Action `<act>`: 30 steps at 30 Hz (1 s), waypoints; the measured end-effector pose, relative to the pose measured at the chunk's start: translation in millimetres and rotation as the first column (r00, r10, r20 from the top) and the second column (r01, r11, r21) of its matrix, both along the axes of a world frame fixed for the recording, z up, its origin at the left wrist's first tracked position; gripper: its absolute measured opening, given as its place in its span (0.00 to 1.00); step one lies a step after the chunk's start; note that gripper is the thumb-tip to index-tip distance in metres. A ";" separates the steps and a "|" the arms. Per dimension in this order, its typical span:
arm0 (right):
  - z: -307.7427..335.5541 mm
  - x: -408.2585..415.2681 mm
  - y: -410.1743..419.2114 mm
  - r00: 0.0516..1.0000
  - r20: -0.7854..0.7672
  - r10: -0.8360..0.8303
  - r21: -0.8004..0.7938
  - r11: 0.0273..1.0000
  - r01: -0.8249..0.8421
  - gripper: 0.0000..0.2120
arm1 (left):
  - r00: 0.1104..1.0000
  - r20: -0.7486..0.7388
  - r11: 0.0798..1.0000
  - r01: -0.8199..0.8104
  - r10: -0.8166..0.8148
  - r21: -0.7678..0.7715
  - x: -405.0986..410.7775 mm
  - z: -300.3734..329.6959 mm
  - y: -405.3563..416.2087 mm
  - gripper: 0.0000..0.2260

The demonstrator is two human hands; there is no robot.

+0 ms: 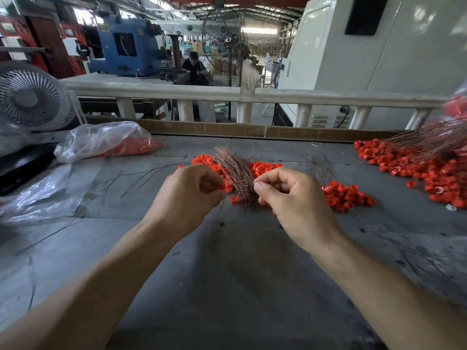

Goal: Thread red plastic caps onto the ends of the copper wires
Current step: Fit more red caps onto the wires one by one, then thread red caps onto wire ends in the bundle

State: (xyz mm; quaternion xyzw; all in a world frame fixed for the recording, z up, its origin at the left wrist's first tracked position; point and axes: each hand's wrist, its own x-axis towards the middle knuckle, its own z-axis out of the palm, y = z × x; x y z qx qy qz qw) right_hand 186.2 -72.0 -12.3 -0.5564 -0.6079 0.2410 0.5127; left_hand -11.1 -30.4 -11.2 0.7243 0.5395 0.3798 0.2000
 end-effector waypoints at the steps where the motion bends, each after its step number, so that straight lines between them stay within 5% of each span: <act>1: 1.1 -0.7 -0.4 1.000 -0.015 0.012 0.022 1.000 -0.012 0.05 | 0.993 0.109 0.998 0.055 -0.051 -0.027 3.8 1.0 -3.0 0.07; 5: 5.1 -3.3 -3.1 0.997 -0.035 0.062 0.109 0.992 -0.057 0.05 | 0.854 0.487 0.960 0.263 -0.184 -0.097 12.9 4.0 -11.2 0.10; 8: 6.7 -4.3 -4.0 0.997 -0.034 0.072 0.126 0.990 -0.068 0.05 | 0.765 0.609 0.933 0.343 -0.208 -0.112 16.4 3.9 -13.2 0.11; 30: 6.4 -3.9 -5.4 0.990 0.033 0.136 0.152 0.978 -0.140 0.06 | 0.668 0.669 0.852 0.515 -0.326 -0.098 13.9 4.5 -16.0 0.13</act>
